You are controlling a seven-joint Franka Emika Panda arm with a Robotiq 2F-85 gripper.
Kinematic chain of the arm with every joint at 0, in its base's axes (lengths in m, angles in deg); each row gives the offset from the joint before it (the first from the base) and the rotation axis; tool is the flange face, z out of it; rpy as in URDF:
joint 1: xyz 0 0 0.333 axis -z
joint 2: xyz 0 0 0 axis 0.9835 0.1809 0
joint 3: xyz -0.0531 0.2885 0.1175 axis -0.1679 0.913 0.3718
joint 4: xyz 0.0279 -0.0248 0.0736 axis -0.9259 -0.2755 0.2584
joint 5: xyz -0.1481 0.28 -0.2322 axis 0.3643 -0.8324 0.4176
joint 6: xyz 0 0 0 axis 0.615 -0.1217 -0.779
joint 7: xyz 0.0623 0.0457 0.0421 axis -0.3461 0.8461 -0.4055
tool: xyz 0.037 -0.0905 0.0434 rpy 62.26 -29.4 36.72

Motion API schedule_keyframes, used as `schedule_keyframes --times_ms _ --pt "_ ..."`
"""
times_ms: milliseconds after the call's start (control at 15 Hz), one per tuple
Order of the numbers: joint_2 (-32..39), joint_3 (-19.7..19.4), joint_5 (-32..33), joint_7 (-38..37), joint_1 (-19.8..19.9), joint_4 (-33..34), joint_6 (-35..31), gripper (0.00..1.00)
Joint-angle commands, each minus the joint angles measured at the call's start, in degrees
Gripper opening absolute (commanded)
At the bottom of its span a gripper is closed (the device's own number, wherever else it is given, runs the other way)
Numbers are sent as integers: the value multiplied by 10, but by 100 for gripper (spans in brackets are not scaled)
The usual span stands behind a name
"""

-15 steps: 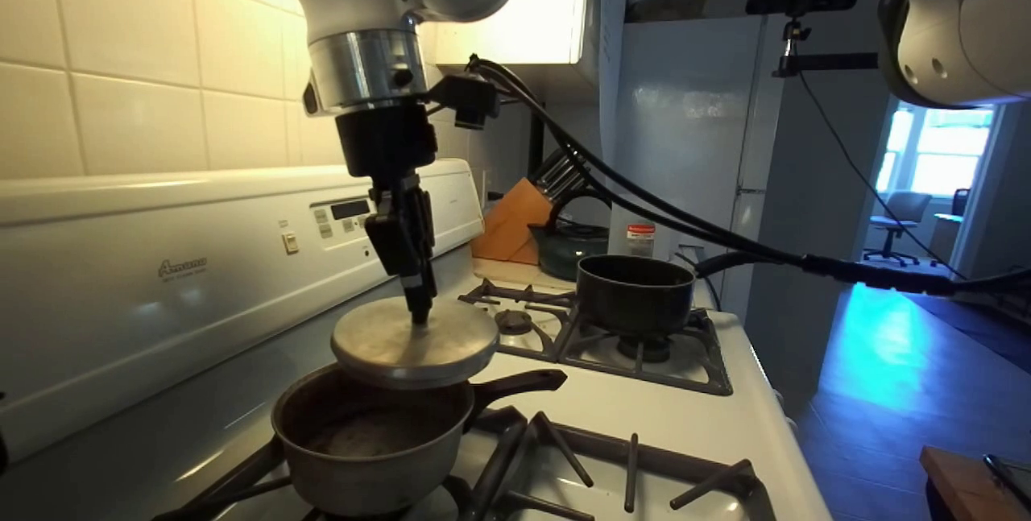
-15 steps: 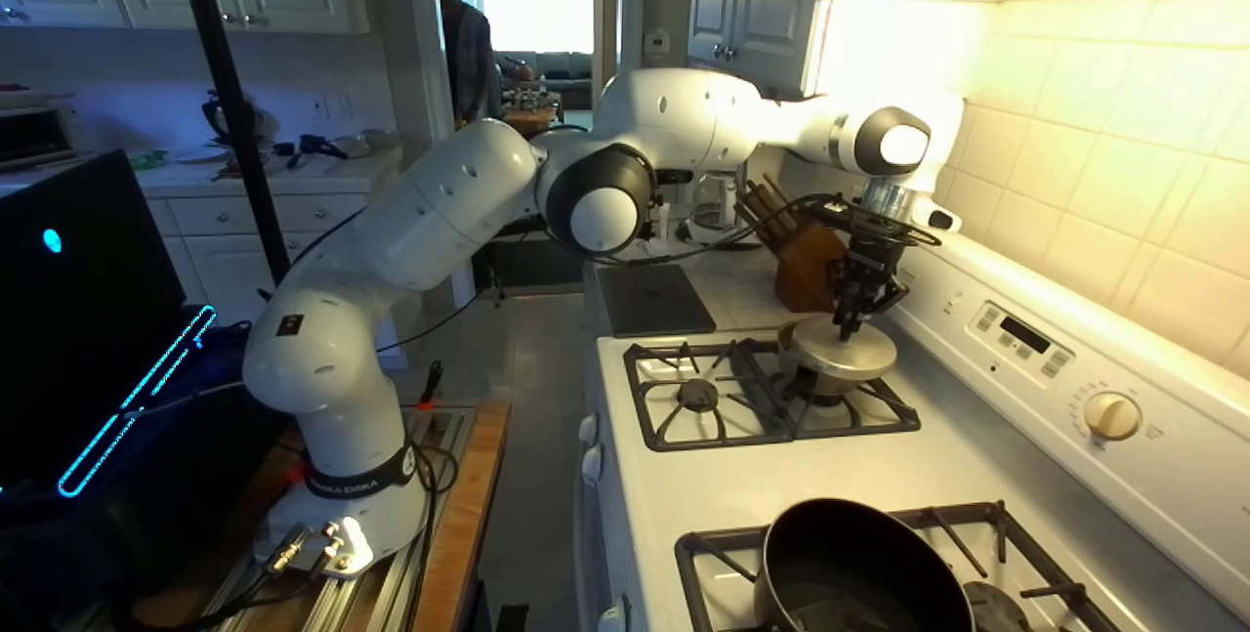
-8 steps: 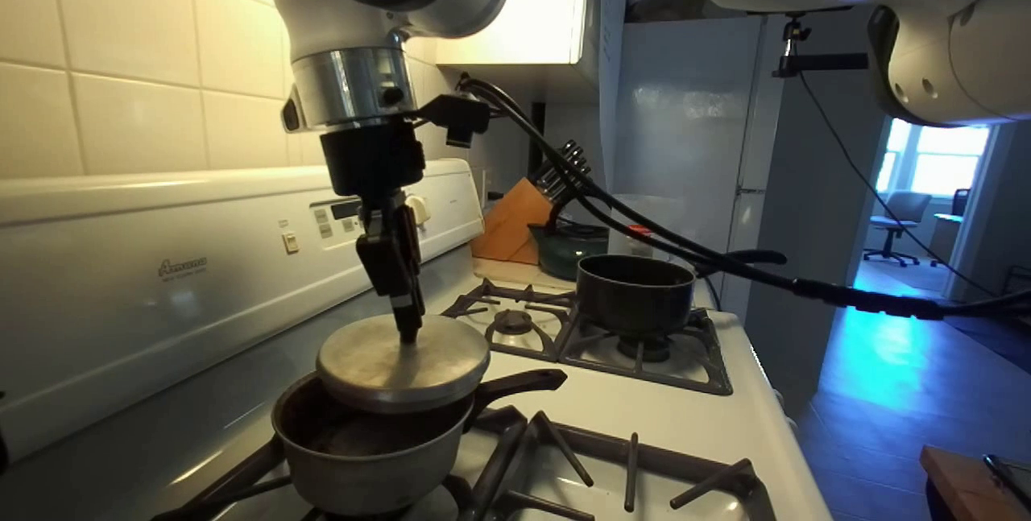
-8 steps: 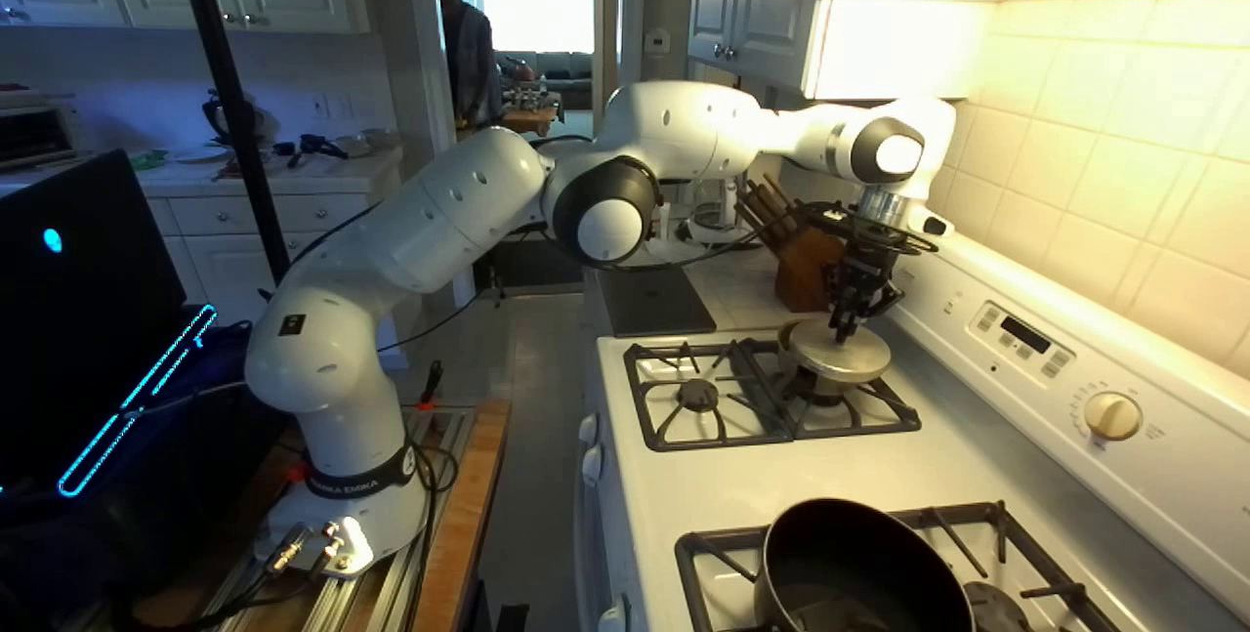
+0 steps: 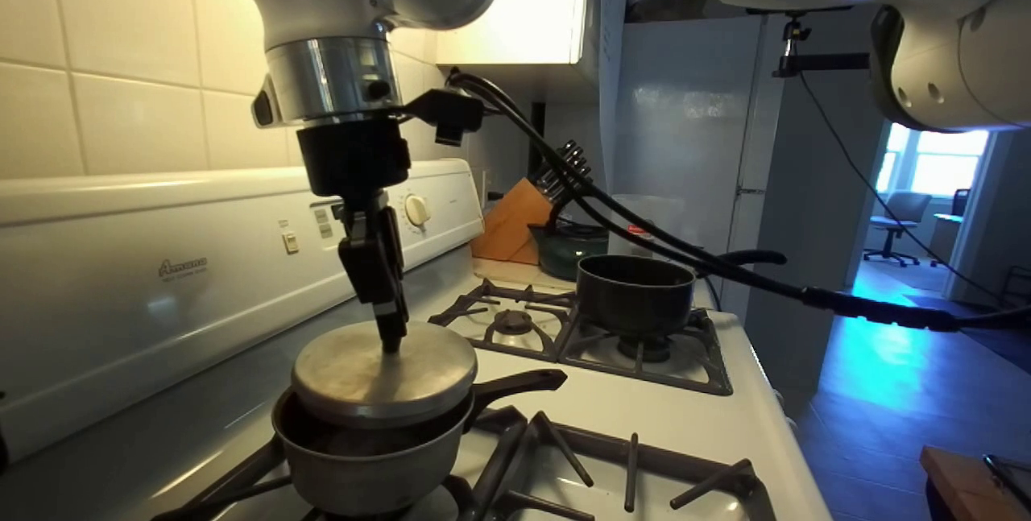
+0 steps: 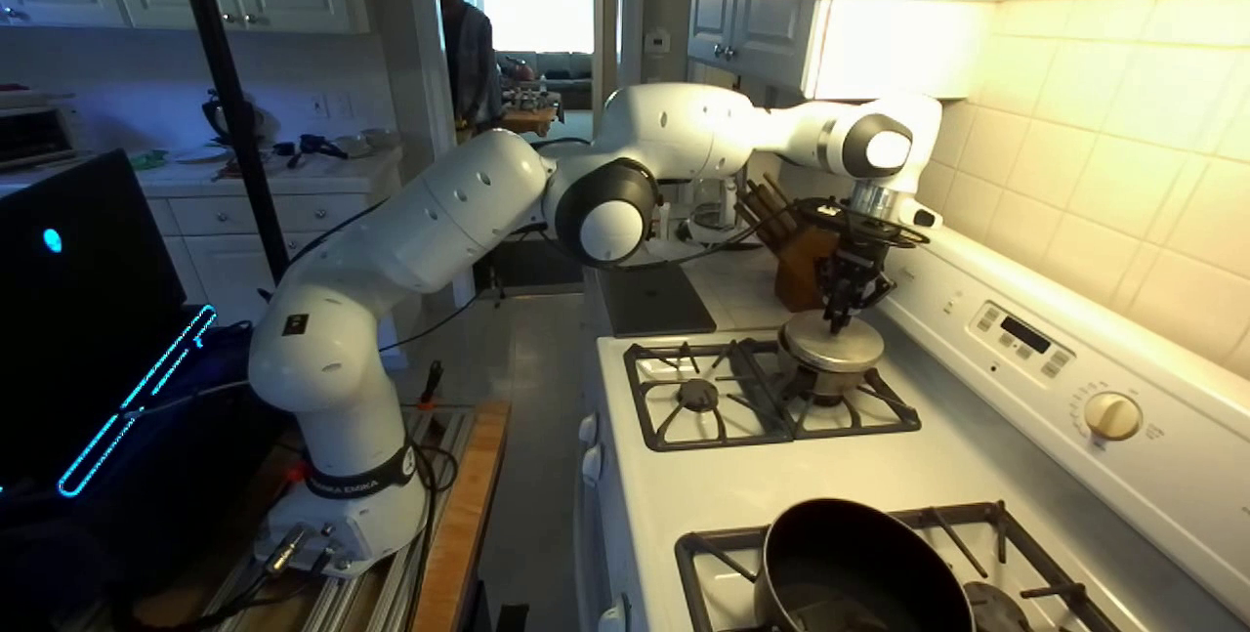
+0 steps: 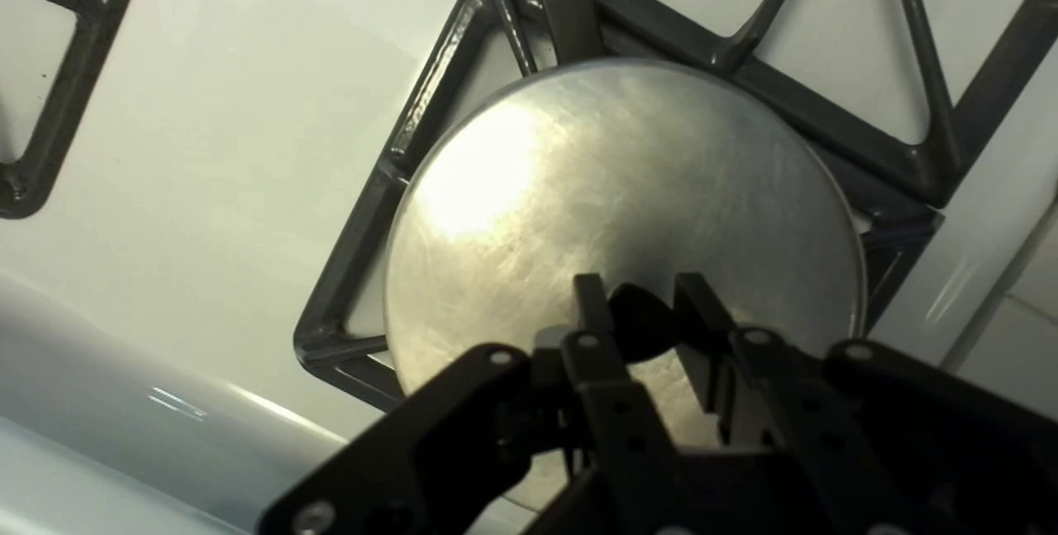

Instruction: Put the silver lid on the silver pot.

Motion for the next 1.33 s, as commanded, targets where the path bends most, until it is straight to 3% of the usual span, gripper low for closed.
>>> schedule_keyframes --times_ms 0,1267 --pt "25 -2 9 20 -5 40 8 6" --pt "42 -4 8 44 -17 59 10 6"
